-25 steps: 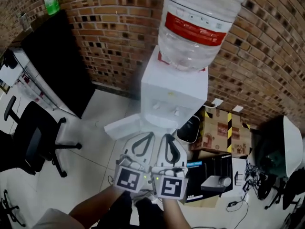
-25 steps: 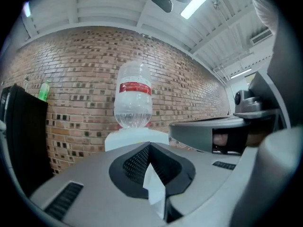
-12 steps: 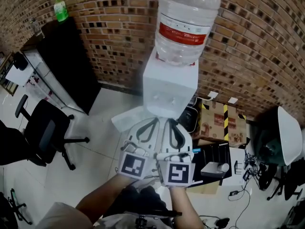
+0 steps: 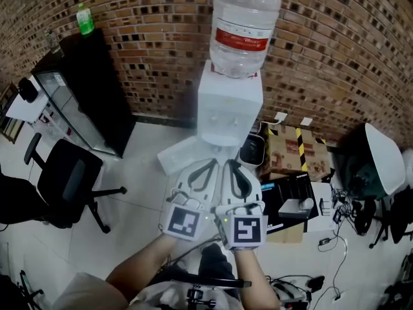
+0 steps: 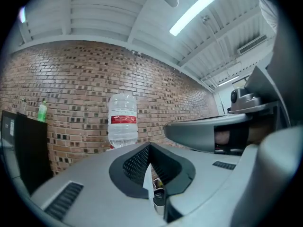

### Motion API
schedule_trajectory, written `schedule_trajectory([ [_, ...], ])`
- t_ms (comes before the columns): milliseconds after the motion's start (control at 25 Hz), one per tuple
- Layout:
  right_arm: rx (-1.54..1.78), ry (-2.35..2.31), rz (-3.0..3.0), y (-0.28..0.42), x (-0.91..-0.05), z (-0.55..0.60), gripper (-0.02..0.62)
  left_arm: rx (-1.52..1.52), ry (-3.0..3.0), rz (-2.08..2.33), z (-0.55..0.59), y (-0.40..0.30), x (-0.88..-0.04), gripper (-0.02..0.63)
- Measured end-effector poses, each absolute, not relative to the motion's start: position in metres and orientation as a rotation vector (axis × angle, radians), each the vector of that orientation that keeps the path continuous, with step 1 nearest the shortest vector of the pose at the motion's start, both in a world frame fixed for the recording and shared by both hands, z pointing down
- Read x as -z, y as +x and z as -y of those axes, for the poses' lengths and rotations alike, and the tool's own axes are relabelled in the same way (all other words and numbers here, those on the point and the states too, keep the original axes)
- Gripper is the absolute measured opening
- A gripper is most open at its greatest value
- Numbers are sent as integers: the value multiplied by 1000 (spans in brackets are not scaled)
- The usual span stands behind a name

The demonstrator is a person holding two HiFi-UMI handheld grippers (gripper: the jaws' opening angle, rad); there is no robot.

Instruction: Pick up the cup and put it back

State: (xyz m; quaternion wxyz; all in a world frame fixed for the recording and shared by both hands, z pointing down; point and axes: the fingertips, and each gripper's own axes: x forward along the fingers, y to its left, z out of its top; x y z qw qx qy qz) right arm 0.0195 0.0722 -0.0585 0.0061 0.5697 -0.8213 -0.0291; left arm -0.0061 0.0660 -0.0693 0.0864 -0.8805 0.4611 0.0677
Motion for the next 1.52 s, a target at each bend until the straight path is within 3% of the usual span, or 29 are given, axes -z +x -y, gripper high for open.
schedule_trajectory([
  [520, 69, 1810, 2565, -28, 78, -205, 3, -243, -2666, -1344, -191, -57, 91, -6],
  [1520, 68, 1812, 2577, -8, 101, -244, 2, -274, -2625, -1378, -233, -38, 115, -6],
])
